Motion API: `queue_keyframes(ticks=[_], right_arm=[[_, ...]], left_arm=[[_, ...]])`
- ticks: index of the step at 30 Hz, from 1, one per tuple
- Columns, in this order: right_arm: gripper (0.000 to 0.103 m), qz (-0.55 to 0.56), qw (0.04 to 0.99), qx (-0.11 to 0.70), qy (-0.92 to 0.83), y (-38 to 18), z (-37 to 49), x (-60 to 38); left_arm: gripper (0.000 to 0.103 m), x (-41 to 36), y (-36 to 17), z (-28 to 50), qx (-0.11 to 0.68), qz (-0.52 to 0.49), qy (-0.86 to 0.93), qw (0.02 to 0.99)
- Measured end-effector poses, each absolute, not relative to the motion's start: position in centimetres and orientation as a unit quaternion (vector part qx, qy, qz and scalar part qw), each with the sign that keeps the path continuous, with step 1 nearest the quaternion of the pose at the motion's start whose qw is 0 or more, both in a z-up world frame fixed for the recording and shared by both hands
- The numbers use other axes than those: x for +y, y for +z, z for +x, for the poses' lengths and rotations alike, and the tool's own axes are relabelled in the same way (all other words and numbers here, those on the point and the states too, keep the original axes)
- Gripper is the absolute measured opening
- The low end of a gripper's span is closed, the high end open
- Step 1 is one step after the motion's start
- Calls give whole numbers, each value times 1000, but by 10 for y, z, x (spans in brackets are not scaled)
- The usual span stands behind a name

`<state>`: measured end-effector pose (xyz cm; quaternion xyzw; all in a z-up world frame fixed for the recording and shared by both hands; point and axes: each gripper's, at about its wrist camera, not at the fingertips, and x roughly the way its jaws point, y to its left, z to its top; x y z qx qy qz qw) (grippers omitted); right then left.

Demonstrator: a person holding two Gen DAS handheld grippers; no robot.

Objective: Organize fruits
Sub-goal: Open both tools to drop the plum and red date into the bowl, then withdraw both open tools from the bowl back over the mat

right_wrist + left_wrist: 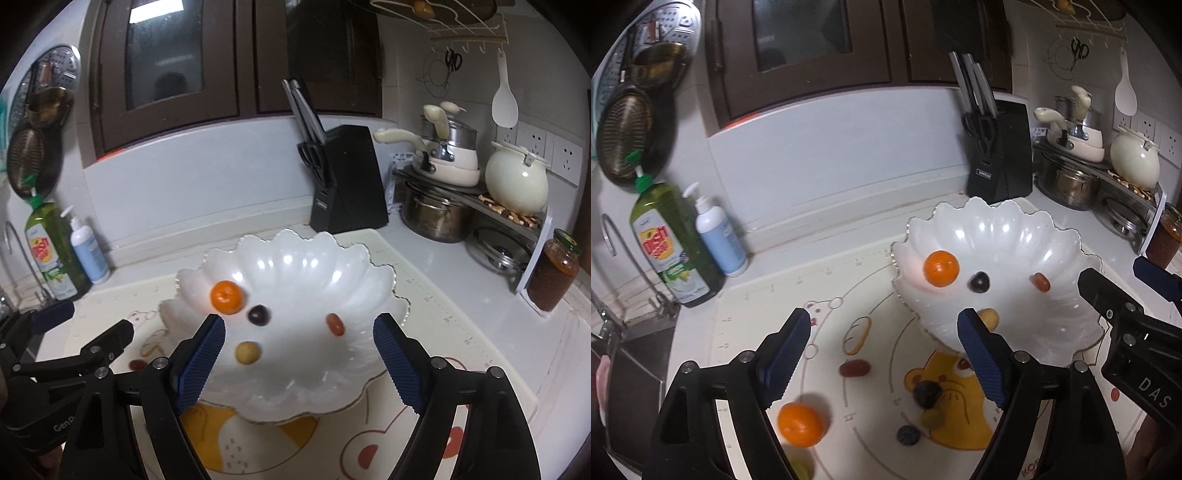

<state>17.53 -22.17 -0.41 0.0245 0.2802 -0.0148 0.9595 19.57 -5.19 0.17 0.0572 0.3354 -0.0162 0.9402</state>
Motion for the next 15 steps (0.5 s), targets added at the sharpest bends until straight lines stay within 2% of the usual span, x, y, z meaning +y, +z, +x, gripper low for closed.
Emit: queue_keyframes(ticks=[15], right_arm=[[83,23,960,278,29,2,151,-180]], left_arm=[[87,-4,15,156,327,32,22,944]])
